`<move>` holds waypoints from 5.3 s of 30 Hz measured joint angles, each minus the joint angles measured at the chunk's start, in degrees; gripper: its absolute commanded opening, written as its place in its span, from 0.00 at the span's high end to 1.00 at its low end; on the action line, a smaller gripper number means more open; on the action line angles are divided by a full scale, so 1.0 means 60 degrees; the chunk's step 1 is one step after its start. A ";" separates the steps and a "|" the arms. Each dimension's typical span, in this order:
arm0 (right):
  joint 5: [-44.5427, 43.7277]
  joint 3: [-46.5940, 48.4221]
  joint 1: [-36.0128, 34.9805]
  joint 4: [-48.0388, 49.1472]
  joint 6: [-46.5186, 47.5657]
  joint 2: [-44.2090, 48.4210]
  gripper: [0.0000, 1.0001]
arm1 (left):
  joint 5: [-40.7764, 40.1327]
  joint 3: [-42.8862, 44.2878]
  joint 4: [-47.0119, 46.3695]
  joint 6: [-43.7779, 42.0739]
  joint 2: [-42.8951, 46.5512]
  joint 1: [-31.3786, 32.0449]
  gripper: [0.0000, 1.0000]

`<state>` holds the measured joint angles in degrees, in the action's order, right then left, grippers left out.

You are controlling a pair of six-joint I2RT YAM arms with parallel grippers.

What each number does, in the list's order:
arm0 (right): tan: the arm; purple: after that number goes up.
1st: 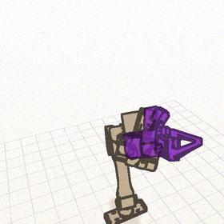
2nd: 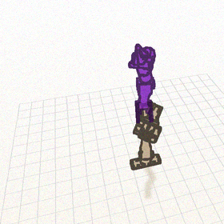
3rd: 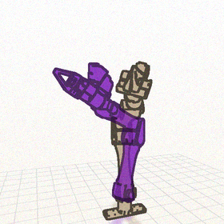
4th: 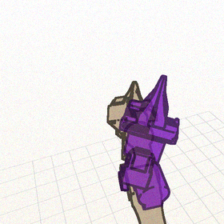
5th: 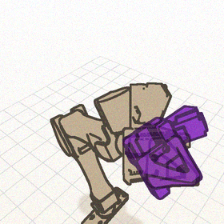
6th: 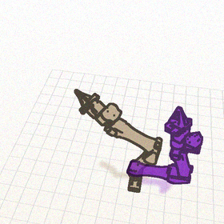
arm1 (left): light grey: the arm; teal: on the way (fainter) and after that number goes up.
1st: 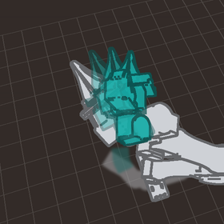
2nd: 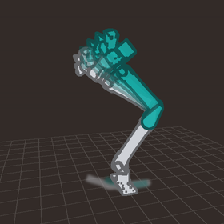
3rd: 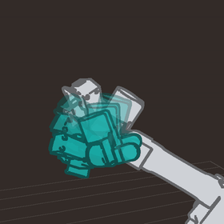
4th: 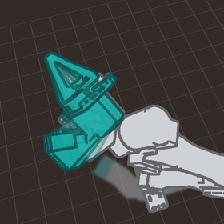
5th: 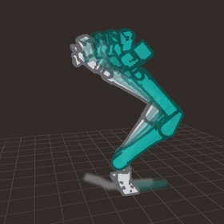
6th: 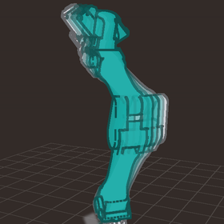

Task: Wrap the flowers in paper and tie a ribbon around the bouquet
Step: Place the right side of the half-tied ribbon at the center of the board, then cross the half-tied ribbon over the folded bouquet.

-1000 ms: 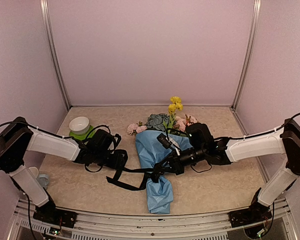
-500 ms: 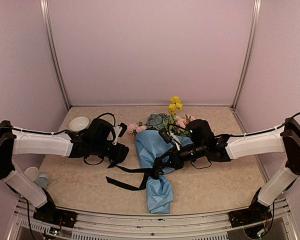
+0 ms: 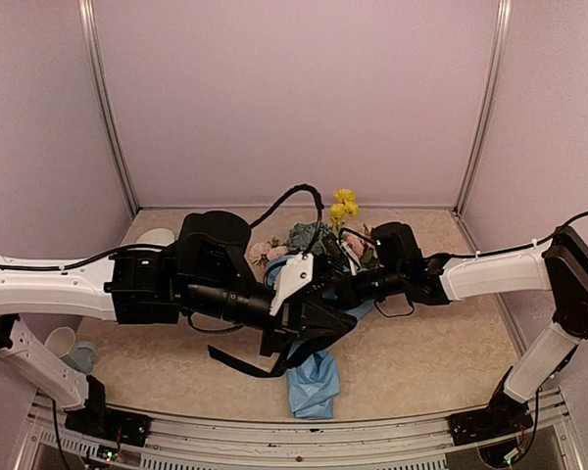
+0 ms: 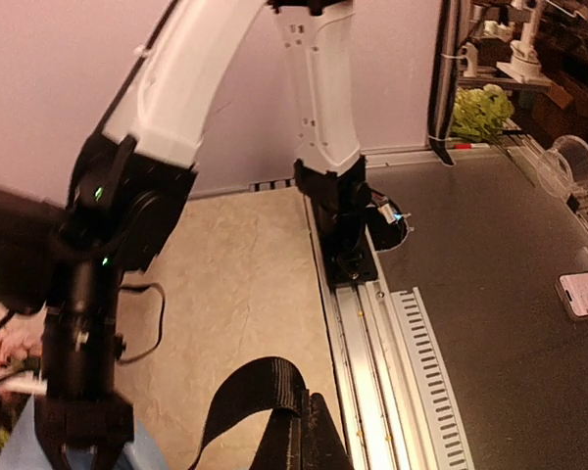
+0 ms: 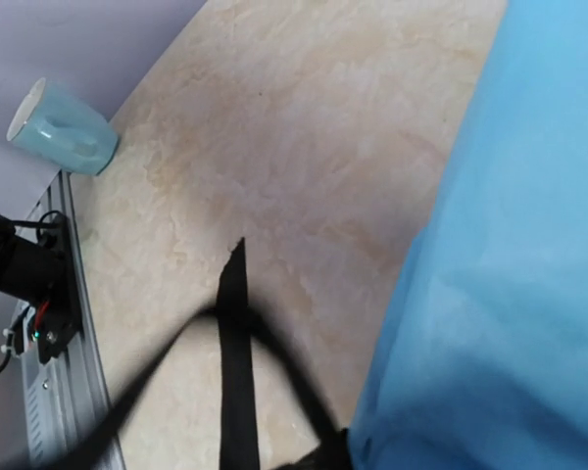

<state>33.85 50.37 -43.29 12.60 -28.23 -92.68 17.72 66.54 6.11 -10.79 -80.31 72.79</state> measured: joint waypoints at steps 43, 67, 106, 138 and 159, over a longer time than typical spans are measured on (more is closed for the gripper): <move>0.0641 0.0852 0.0058 -0.1650 0.1563 0.0233 1.00 | -0.1446 0.3792 -0.0867 -0.2758 -0.5843 0.1636 0.01; 0.0401 0.0863 -0.0477 -0.1257 0.1217 0.0244 1.00 | -0.2291 -0.3614 -0.3282 0.0929 0.1304 -0.2379 0.24; -0.1118 0.0659 -0.0856 -0.1450 0.1355 0.0980 0.81 | -0.0189 -0.4335 -0.6105 0.1308 -0.1468 -0.3078 1.00; -0.1009 0.0433 -0.1096 -0.1727 0.2510 -0.0987 1.00 | 0.0135 -0.4714 -0.6422 0.1588 -0.1494 -0.3464 1.00; -0.0721 -0.0998 -0.1031 -0.0805 0.1759 0.0903 1.00 | 0.0313 -0.4794 -0.6539 0.1734 -0.2004 -0.3745 1.00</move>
<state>29.52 44.38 -49.47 7.77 -17.67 -87.26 19.59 37.78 -33.12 -0.38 -92.33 50.33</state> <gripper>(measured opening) 0.007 0.007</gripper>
